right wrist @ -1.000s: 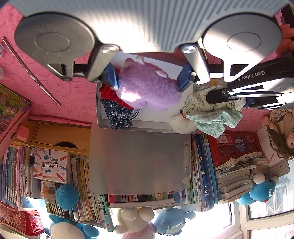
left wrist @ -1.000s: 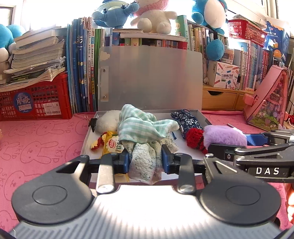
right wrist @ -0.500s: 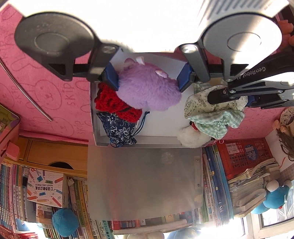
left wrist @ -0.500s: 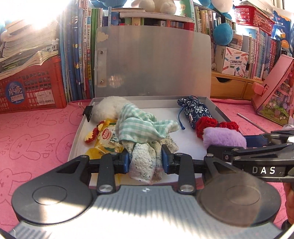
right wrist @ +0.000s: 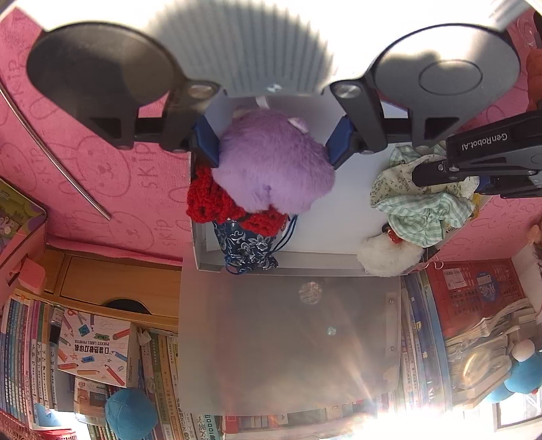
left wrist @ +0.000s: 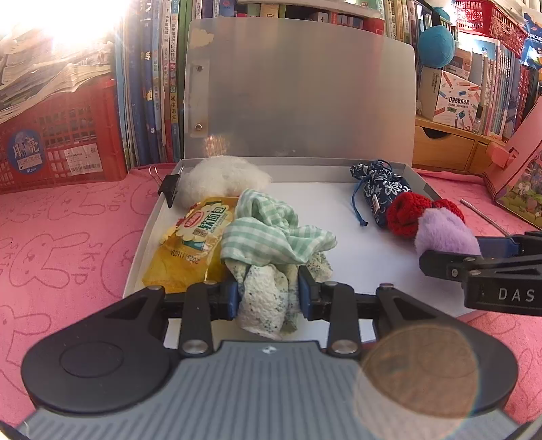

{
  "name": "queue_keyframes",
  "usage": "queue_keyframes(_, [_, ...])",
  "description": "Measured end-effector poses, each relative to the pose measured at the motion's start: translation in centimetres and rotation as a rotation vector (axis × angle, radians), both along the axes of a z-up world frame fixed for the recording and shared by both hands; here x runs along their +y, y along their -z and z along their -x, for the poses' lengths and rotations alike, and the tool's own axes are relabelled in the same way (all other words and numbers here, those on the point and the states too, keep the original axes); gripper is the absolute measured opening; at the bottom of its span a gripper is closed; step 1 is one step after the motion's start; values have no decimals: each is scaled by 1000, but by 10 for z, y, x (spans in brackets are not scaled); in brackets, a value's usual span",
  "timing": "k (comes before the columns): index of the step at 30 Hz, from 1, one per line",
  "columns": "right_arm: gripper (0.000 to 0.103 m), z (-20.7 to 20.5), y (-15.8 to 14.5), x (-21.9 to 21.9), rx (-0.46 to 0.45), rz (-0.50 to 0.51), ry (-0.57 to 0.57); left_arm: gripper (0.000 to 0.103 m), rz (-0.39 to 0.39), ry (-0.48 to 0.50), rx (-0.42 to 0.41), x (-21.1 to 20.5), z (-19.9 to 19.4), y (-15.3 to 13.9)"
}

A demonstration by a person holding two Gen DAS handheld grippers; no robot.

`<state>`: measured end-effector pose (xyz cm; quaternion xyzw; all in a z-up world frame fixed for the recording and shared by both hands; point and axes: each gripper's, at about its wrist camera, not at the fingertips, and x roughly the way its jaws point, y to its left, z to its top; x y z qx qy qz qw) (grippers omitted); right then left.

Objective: Organize objects
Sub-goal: 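Carry the cloth in the left tool and the purple toy in the right tool into the box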

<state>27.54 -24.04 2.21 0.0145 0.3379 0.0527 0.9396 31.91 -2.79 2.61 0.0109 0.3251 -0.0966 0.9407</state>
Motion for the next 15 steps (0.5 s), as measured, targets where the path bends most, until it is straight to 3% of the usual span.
queue_keyframes(9, [69, -1, 7, -4, 7, -11, -2, 40, -18, 1, -8, -6, -3, 4])
queue_keyframes(15, [80, 4, 1, -6, -28, -22, -1, 61, -25, 42, -21, -11, 6, -1])
